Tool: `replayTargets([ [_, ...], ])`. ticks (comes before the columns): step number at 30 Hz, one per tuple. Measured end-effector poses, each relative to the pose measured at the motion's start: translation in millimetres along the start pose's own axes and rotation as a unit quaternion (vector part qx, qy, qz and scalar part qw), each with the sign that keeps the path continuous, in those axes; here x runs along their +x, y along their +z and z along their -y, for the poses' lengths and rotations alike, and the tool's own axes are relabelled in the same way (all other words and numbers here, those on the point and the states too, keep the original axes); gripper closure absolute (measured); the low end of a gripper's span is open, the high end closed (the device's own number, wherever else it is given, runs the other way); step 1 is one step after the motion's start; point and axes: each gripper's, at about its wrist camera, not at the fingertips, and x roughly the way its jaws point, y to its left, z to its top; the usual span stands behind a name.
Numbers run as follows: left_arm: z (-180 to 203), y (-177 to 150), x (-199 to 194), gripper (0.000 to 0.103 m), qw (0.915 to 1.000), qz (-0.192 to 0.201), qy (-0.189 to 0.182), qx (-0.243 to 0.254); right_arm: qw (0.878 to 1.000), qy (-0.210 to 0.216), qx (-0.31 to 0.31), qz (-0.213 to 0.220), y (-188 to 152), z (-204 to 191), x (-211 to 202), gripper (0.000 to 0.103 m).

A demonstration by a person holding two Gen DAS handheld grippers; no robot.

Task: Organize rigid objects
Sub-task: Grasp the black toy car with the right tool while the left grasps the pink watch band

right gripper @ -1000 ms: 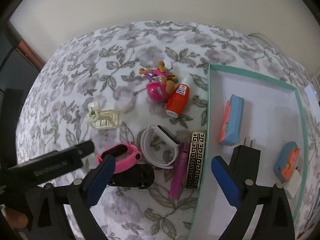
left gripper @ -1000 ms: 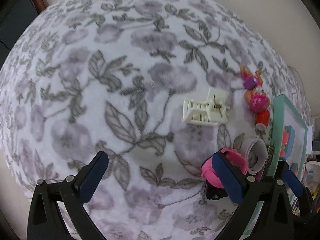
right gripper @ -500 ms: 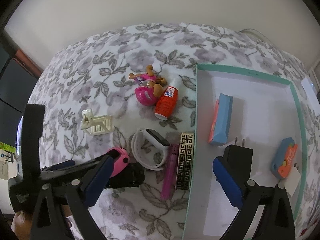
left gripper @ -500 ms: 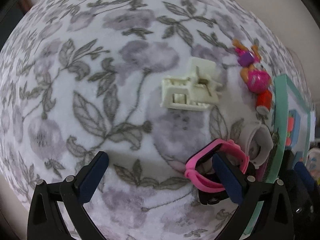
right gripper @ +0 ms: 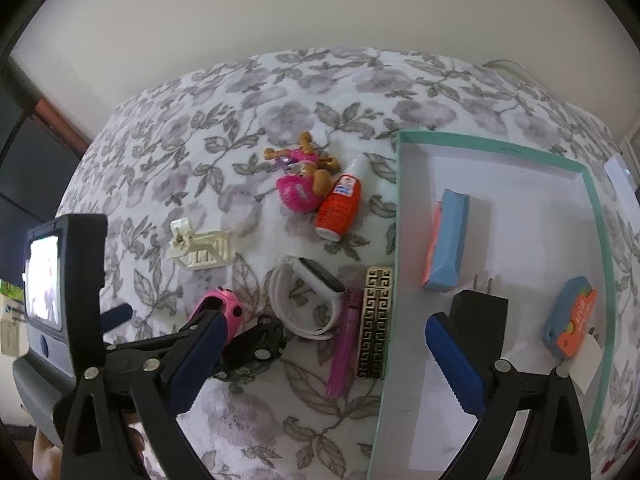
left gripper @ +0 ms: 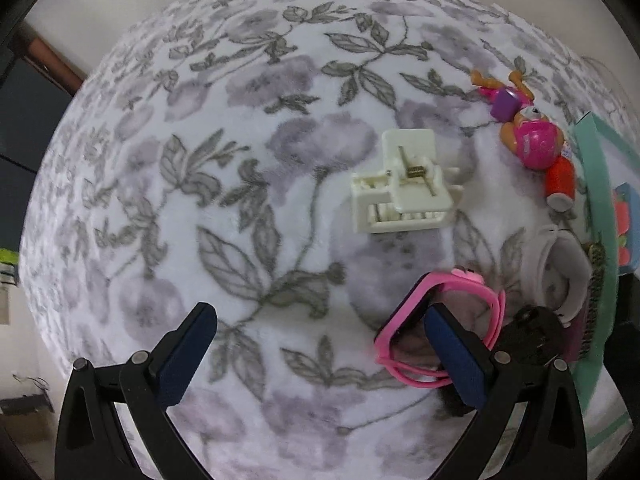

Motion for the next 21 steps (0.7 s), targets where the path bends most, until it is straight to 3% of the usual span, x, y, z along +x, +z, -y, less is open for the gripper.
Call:
replayTargets([
  [4,-21.9,-0.3,-2.4,0.000,0.9991,0.004,0.040,-0.011,1.000,-0.001,-0.029,-0.004,-2.7,-12.2,1.9,0.002],
  [7,-35.2,1.3,0.1,0.000,0.9991,-0.008,0.006,-0.040,0.998,-0.002,-0.055,-0.007,-5.6,-23.9,3.3,0.002],
  [11,-36.7,3.2,-3.3,0.000,0.9993,-0.006,0.018,-0.032,0.995,0.001,-0.102,-0.019,-11.6,-43.2,9.5,0.002],
  [17,-57.0,3.7,9.9,0.000,0.9979,-0.031,-0.021,-0.054,0.989,0.002,-0.143,-0.040,-21.8,-56.2,23.9,0.002],
  [21,-71.7,2.6,8.7,0.000,0.9977,-0.032,-0.020,-0.057,0.984,-0.006,-0.172,-0.046,-29.2,-67.3,32.7,0.004],
])
